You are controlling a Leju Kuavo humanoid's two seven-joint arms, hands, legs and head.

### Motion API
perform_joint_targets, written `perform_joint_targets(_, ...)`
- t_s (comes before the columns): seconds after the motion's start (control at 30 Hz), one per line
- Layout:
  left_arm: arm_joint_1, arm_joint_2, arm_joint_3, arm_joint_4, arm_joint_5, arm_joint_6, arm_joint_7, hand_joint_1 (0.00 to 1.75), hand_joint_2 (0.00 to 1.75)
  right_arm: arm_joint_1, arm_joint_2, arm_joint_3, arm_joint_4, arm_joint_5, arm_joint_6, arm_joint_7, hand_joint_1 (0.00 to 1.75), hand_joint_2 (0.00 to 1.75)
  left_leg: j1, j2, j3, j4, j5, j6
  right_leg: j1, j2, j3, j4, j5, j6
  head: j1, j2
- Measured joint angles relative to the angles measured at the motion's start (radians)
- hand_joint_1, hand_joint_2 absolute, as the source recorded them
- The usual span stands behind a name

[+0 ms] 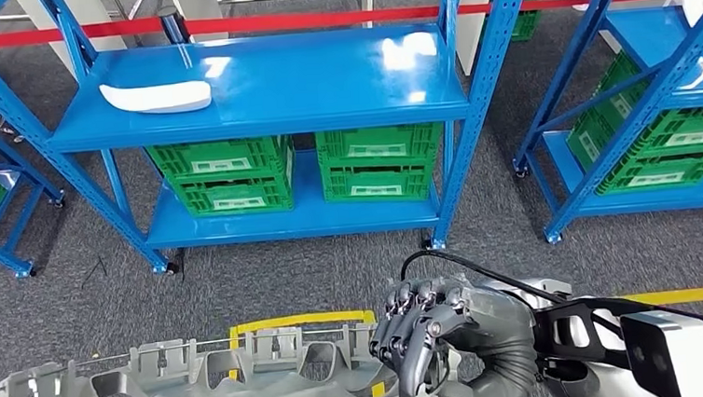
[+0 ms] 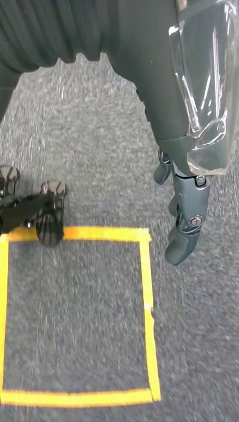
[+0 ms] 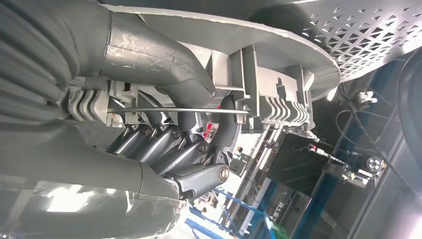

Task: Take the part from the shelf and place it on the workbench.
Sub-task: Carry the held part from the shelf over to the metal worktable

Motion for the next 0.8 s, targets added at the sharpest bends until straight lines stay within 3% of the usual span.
perform_joint_targets(0.03, -0.001, 0.000, 0.002, 0.002, -0.006, -0.002, -0.004, 0.00, 1.75, 0.000, -0.003, 0.000, 0.000, 0.000, -0.002, -0.004, 1.69, 1.75, 0.001, 0.001, -0.020, 0.005, 0.012, -0.002, -0.001, 0.000, 0.029, -0.018, 0.018, 0.012, 0.000, 0.000)
perform_joint_targets(0.1, -0.003, 0.000, 0.006, 0.005, -0.014, -0.005, -0.010, 0.00, 1.75, -0.003, -0.007, 0.000, 0.000, 0.000, -0.003, -0.009, 1.69, 1.75, 0.001, 0.001, -0.058, 0.023, 0.030, -0.010, -0.004, -0.001, 0.131, -0.145, 0.040, 0.026, 0.000, 0.000)
perform_joint_targets(0.17, -0.005, 0.000, 0.009, 0.006, -0.017, -0.006, -0.012, 0.00, 1.75, -0.004, -0.009, 0.001, 0.000, 0.000, -0.004, -0.010, 1.69, 1.75, 0.000, 0.001, -0.082, 0.042, 0.043, -0.021, -0.001, 0.002, 0.198, -0.253, 0.025, 0.013, -0.003, 0.000)
perform_joint_targets(0.2, -0.005, 0.000, 0.011, 0.007, -0.018, -0.006, -0.013, 0.00, 1.75, -0.005, -0.010, 0.001, 0.000, -0.001, -0.004, -0.011, 1.69, 1.75, 0.000, 0.001, -0.088, 0.048, 0.050, -0.027, 0.003, 0.004, 0.207, -0.274, 0.014, 0.002, -0.004, 0.000)
perform_joint_targets(0.27, -0.006, 0.000, 0.018, 0.007, -0.019, -0.008, -0.015, 0.00, 1.75, -0.007, -0.013, 0.002, 0.000, -0.004, -0.004, -0.014, 1.69, 1.75, 0.004, -0.001, -0.093, 0.051, 0.058, -0.038, 0.003, 0.004, 0.194, -0.275, 0.023, -0.017, -0.002, 0.000)
perform_joint_targets(0.3, -0.006, 0.001, 0.022, 0.007, -0.020, -0.009, -0.016, 0.00, 1.75, -0.008, -0.014, 0.003, 0.001, -0.006, -0.004, -0.015, 1.69, 1.75, 0.007, -0.002, -0.098, 0.061, 0.043, -0.044, 0.002, 0.003, 0.186, -0.273, 0.033, -0.025, -0.003, 0.000)
perform_joint_targets(0.33, -0.006, 0.001, 0.027, 0.007, -0.020, -0.011, -0.016, 0.00, 1.75, -0.009, -0.014, 0.004, 0.001, -0.008, -0.004, -0.017, 1.69, 1.75, 0.010, -0.003, -0.106, 0.085, 0.008, -0.051, 0.000, 0.002, 0.177, -0.274, 0.044, -0.032, -0.003, 0.000)
perform_joint_targets(0.43, -0.012, 0.003, 0.042, 0.004, -0.025, -0.017, -0.017, 0.00, 1.75, -0.010, -0.014, 0.007, 0.001, -0.011, -0.002, -0.018, 1.69, 1.75, 0.015, -0.005, -0.143, 0.257, -0.144, -0.067, -0.001, 0.001, 0.139, -0.273, 0.080, -0.039, -0.006, 0.000)
perform_joint_targets(0.47, -0.015, 0.004, 0.047, 0.003, -0.028, -0.021, -0.018, 0.00, 1.75, -0.009, -0.014, 0.008, 0.002, -0.013, -0.001, -0.016, 1.69, 1.75, 0.016, -0.005, -0.148, 0.312, -0.164, -0.069, -0.001, 0.001, 0.126, -0.272, 0.092, -0.037, -0.006, 0.000)
perform_joint_targets(0.5, -0.017, 0.004, 0.053, 0.001, -0.033, -0.025, -0.019, 0.00, 1.75, -0.008, -0.014, 0.009, 0.002, -0.016, 0.000, -0.013, 1.69, 1.75, 0.016, -0.005, -0.139, 0.342, -0.162, -0.069, -0.001, 0.001, 0.111, -0.271, 0.104, -0.035, -0.006, 0.000)
perform_joint_targets(0.53, -0.019, 0.005, 0.058, 0.000, -0.037, -0.027, -0.020, 0.00, 1.75, -0.007, -0.014, 0.010, 0.004, -0.020, 0.001, -0.009, 1.69, 1.75, 0.016, -0.005, -0.111, 0.332, -0.142, -0.068, -0.001, 0.001, 0.097, -0.271, 0.116, -0.033, -0.006, 0.000)
perform_joint_targets(0.6, -0.022, 0.005, 0.065, -0.004, -0.041, -0.030, -0.022, 0.00, 1.75, -0.006, -0.014, 0.012, 0.006, -0.031, 0.002, -0.004, 1.69, 1.75, 0.015, -0.008, -0.007, 0.213, -0.108, -0.058, -0.001, 0.002, 0.076, -0.270, 0.136, -0.027, -0.006, 0.000)
perform_joint_targets(0.67, -0.023, 0.006, 0.070, -0.011, -0.039, -0.030, -0.018, 0.00, 1.75, -0.006, -0.014, 0.013, 0.008, -0.045, 0.004, 0.000, 1.69, 1.75, 0.008, -0.014, 0.088, 0.075, -0.119, -0.044, -0.001, 0.001, 0.067, -0.272, 0.153, -0.016, -0.006, 0.000)
perform_joint_targets(0.73, -0.023, 0.007, 0.074, -0.016, -0.027, -0.031, -0.001, 0.00, 1.75, -0.004, -0.013, 0.013, 0.011, -0.057, 0.004, 0.008, 1.69, 1.75, -0.002, -0.015, 0.109, 0.028, -0.129, -0.031, -0.004, -0.001, 0.065, -0.277, 0.169, -0.002, -0.006, 0.000)
perform_joint_targets(0.8, -0.018, 0.007, 0.076, -0.022, 0.002, -0.031, 0.035, 0.00, 1.75, 0.005, -0.012, 0.011, 0.013, -0.063, 0.004, 0.018, 1.69, 1.75, -0.002, -0.011, 0.099, 0.018, -0.107, -0.015, -0.006, -0.001, 0.059, -0.274, 0.171, 0.006, -0.007, 0.000)
